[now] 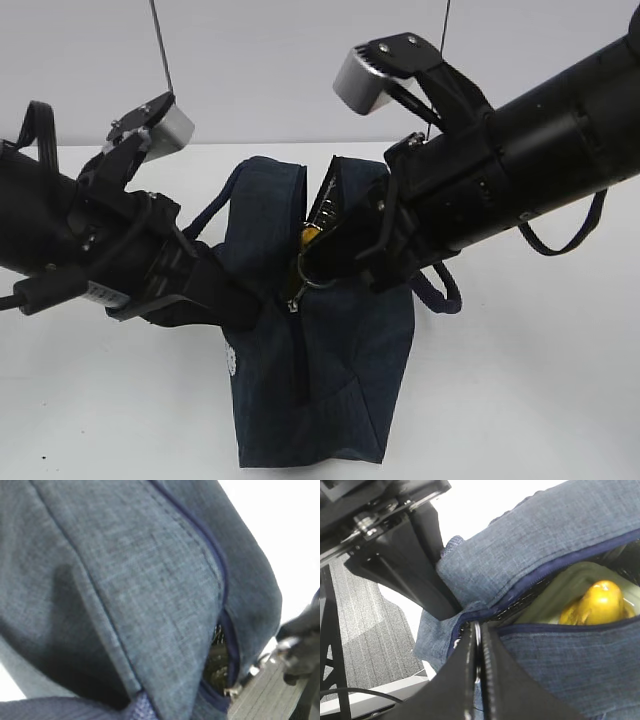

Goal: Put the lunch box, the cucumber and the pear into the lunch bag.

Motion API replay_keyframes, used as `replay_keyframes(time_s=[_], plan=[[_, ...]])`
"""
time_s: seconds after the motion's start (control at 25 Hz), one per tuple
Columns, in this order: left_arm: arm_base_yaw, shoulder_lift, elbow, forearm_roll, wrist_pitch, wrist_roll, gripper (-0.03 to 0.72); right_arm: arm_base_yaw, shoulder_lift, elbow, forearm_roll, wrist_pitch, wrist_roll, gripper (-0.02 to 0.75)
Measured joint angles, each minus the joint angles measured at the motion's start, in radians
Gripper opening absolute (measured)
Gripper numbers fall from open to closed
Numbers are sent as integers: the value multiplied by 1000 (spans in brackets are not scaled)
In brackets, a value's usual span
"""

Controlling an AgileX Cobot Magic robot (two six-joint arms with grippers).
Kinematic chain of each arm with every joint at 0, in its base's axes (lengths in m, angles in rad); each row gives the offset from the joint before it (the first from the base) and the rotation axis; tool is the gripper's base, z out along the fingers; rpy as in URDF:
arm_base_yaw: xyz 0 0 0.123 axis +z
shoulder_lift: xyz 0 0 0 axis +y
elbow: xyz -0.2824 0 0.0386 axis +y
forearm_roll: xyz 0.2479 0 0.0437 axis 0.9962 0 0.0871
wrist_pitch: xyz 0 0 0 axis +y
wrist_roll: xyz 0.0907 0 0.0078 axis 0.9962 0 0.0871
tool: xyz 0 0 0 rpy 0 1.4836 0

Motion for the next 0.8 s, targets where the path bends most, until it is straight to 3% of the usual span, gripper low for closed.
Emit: replay_keyframes(time_s=[0.32, 0.44, 0.56, 0.64, 0.8], plan=[[2, 0, 0, -5, 24, -2, 0, 2, 11, -1, 6, -1, 0, 6], [3, 0, 0, -5, 30, -2, 105, 2, 11, -2, 6, -1, 0, 6], [7, 0, 0, -2, 34, -2, 298, 2, 11, -5, 6, -1, 0, 6], [7, 0, 0, 2, 44, -2, 388, 2, 11, -5, 6, -3, 0, 6], [-24, 0, 6, 14, 53, -2, 445, 2, 11, -7, 21, -12, 0, 6]])
